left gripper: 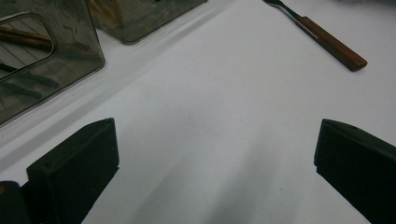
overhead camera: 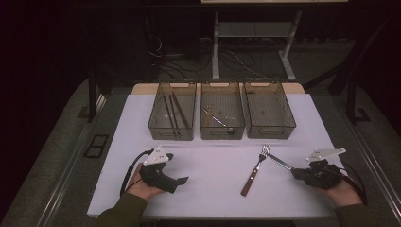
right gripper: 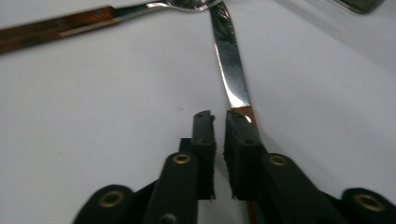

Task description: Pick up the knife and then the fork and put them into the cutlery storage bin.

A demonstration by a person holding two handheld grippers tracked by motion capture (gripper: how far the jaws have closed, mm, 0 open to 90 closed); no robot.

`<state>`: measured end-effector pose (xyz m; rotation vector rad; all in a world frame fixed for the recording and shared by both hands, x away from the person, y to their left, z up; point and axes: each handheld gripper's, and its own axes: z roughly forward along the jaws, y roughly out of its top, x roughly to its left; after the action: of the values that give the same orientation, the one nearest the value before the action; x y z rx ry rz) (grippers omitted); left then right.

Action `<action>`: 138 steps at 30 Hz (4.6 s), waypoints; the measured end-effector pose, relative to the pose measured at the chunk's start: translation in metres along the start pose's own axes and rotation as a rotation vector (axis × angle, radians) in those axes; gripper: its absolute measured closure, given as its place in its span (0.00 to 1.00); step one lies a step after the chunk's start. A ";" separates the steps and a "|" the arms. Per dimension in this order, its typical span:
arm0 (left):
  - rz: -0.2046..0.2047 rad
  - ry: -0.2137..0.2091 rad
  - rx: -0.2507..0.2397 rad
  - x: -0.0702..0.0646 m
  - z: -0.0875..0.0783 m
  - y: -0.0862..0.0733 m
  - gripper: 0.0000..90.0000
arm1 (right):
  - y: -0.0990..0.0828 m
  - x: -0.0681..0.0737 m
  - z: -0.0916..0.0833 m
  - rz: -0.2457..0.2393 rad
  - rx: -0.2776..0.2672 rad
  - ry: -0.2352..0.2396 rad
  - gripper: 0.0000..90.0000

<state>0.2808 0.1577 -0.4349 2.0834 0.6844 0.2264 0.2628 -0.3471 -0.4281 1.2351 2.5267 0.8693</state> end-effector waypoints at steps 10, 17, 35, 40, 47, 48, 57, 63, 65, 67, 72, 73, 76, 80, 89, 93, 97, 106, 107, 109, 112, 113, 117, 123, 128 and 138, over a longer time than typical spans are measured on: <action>-0.008 -0.009 0.001 0.001 0.002 -0.001 0.00 | 0.020 -0.013 -0.003 -0.054 0.227 -0.023 0.74; -0.006 -0.013 0.002 0.001 0.002 -0.001 0.00 | 0.037 -0.014 0.007 -0.139 0.343 -0.031 0.74; 0.001 -0.018 0.007 0.000 0.003 -0.001 0.00 | 0.059 -0.010 0.030 -0.226 0.548 -0.013 0.82; -0.001 -0.019 0.008 0.000 0.003 -0.001 0.00 | 0.058 -0.012 0.030 -0.187 0.537 -0.017 0.86; -0.001 -0.019 0.008 0.000 0.003 -0.001 0.00 | 0.054 -0.016 0.025 -0.160 0.495 -0.004 0.86; -0.001 -0.019 0.009 0.001 0.003 -0.001 0.00 | 0.053 -0.016 0.025 -0.155 0.495 -0.008 0.86; -0.003 -0.019 0.009 0.001 0.003 -0.001 0.00 | 0.046 -0.031 0.007 -0.102 0.424 -0.052 0.86; -0.008 -0.020 0.002 0.001 0.003 -0.001 0.00 | 0.048 -0.036 -0.007 -0.065 0.293 -0.057 0.86; -0.006 -0.021 0.002 0.001 0.003 -0.001 0.00 | 0.048 -0.037 -0.010 -0.059 0.260 -0.053 0.86; -0.005 -0.023 0.000 0.001 0.002 -0.001 0.00 | 0.049 -0.037 -0.012 -0.044 0.212 -0.049 0.86; -0.001 -0.032 -0.010 0.001 0.001 -0.001 0.00 | 0.051 -0.038 -0.015 -0.027 0.109 -0.036 0.86; 0.001 -0.036 -0.013 0.001 0.001 -0.002 0.00 | 0.052 -0.038 -0.015 -0.016 0.085 -0.035 0.86; 0.012 -0.051 -0.016 0.002 -0.001 -0.003 0.00 | 0.054 -0.040 -0.017 -0.019 0.035 -0.032 0.86; 0.016 -0.055 -0.008 0.002 -0.003 -0.008 0.00 | 0.058 -0.041 -0.021 0.002 -0.025 -0.024 0.86; -0.009 -0.068 -0.006 0.004 -0.004 -0.009 0.00 | 0.074 -0.051 -0.035 0.050 -0.183 -0.021 0.86; -0.008 -0.069 0.002 0.003 -0.003 -0.008 0.00 | 0.084 -0.053 -0.036 0.054 -0.235 -0.025 0.86; -0.001 -0.073 0.005 0.003 -0.003 -0.007 0.00 | 0.095 -0.054 -0.036 0.056 -0.280 -0.026 0.86; 0.006 -0.090 0.004 0.001 -0.002 -0.006 0.00 | 0.122 -0.061 -0.036 0.070 -0.378 -0.037 0.86; 0.003 -0.091 0.001 0.001 -0.002 -0.006 0.00 | 0.125 -0.062 -0.036 0.075 -0.381 -0.042 0.86; 0.006 -0.084 0.001 0.001 -0.003 -0.006 0.00 | 0.134 -0.066 -0.035 0.084 -0.389 -0.045 0.86; -0.001 -0.082 -0.007 0.000 -0.004 -0.006 0.00 | 0.145 -0.070 -0.034 0.088 -0.391 -0.065 0.86; -0.001 -0.082 -0.010 0.001 -0.004 -0.006 0.00 | 0.149 -0.072 -0.033 0.091 -0.399 -0.069 0.86; -0.008 -0.083 -0.015 0.001 -0.004 -0.006 0.00 | 0.161 -0.077 -0.023 0.099 -0.409 -0.083 0.86; -0.009 -0.081 -0.016 0.002 -0.005 -0.006 0.00 | 0.171 -0.084 0.003 0.110 -0.365 -0.102 0.86; -0.008 -0.085 -0.017 0.002 -0.005 -0.006 0.00 | 0.169 -0.090 0.023 0.132 -0.302 -0.121 0.86; -0.006 -0.086 -0.013 0.001 -0.004 -0.006 0.00 | 0.156 -0.093 0.052 0.127 -0.165 -0.161 0.86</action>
<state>0.2777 0.1641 -0.4374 2.0658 0.6352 0.1369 0.4449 -0.3220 -0.3862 1.3649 2.2242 0.9439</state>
